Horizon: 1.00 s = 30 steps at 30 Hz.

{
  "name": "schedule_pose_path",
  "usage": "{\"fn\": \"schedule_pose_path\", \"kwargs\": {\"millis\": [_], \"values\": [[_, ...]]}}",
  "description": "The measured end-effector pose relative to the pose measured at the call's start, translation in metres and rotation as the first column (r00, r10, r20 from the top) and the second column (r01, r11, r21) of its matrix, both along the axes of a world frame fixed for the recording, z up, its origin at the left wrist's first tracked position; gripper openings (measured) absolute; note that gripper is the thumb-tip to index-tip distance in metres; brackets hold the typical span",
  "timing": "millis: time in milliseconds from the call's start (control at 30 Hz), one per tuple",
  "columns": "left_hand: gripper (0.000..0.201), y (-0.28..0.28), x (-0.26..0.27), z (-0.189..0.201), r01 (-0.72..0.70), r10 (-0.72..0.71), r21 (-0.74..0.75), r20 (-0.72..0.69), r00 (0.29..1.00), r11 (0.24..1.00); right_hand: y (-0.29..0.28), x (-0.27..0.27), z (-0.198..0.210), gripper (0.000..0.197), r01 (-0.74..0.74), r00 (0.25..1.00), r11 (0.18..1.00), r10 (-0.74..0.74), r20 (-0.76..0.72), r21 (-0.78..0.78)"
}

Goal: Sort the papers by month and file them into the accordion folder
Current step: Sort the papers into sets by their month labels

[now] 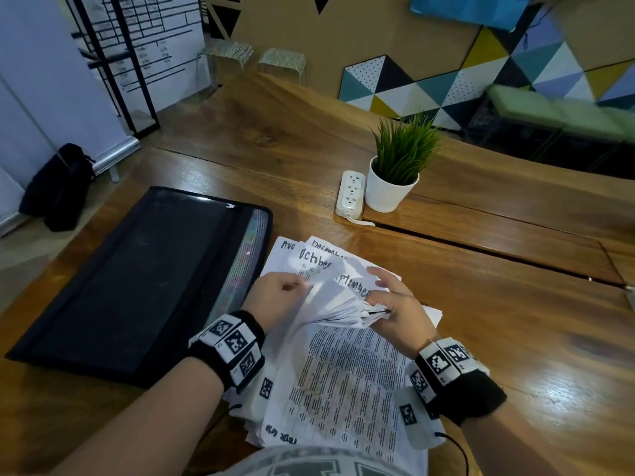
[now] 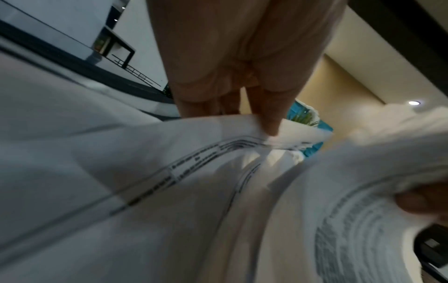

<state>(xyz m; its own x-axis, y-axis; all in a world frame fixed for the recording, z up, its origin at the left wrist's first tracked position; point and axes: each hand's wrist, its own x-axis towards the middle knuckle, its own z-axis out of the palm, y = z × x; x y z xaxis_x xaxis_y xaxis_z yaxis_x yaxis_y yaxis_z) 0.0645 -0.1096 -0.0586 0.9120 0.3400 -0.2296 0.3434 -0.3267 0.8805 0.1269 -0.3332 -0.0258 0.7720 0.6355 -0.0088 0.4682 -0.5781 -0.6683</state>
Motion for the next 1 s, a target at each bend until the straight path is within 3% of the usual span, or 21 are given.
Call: {"fn": "schedule_pose_path", "kwargs": {"millis": [100, 200, 300, 367, 467, 533, 567, 633, 767, 933, 1000], "values": [[0.007, -0.007, -0.009, -0.002, 0.075, -0.072, -0.091, 0.04, 0.997, 0.993, 0.004, 0.007, 0.004, 0.033, -0.078, 0.997, 0.996, 0.078, 0.009, -0.049], [0.008, -0.008, -0.013, -0.001, 0.117, -0.113, -0.053, 0.07, 0.991, 0.992, 0.011, 0.011, 0.008, 0.015, -0.158, 0.987, 0.984, 0.156, -0.031, -0.078], [0.01, -0.007, -0.014, 0.007, 0.106, -0.09, -0.179, 0.098, 0.991, 0.978, 0.017, 0.012, 0.007, 0.003, -0.196, 0.981, 0.976, 0.193, -0.033, -0.099], [0.021, -0.003, -0.008, 0.007, 0.02, -0.007, -0.106, 0.127, 0.992, 0.994, 0.018, 0.01, 0.007, 0.016, -0.177, 0.984, 0.978, 0.174, -0.035, -0.115], [0.016, 0.005, 0.005, 0.003, -0.106, 0.112, 0.115, -0.046, 0.993, 0.988, 0.014, 0.007, 0.008, 0.028, -0.166, 0.986, 0.981, 0.163, -0.034, -0.098], [0.037, 0.008, 0.009, -0.003, -0.08, 0.101, 0.112, -0.2, 0.974, 0.99, 0.011, 0.004, 0.01, 0.015, -0.175, 0.985, 0.982, 0.173, -0.025, -0.068], [0.044, 0.008, 0.009, -0.005, -0.087, 0.108, 0.097, -0.229, 0.967, 0.991, 0.01, 0.002, 0.011, 0.012, -0.179, 0.984, 0.982, 0.179, -0.007, -0.054], [0.037, 0.007, 0.007, -0.006, -0.129, 0.14, 0.086, -0.149, 0.979, 0.988, 0.007, 0.001, 0.011, 0.008, -0.161, 0.986, 0.986, 0.163, 0.037, -0.051], [0.01, -0.002, -0.005, 0.006, -0.038, 0.039, -0.091, 0.013, 0.999, 0.995, 0.002, 0.005, 0.005, 0.023, -0.096, 0.991, 0.995, 0.098, 0.095, -0.025], [0.027, -0.006, -0.016, 0.018, 0.102, -0.123, -0.336, -0.04, 0.992, 0.936, 0.007, 0.013, 0.001, 0.024, -0.143, 0.986, 0.986, 0.15, 0.079, -0.084], [0.022, -0.006, -0.015, 0.019, 0.081, -0.105, -0.341, -0.05, 0.993, 0.936, 0.008, 0.015, -0.001, 0.019, -0.178, 0.983, 0.983, 0.179, 0.025, -0.045]]}}
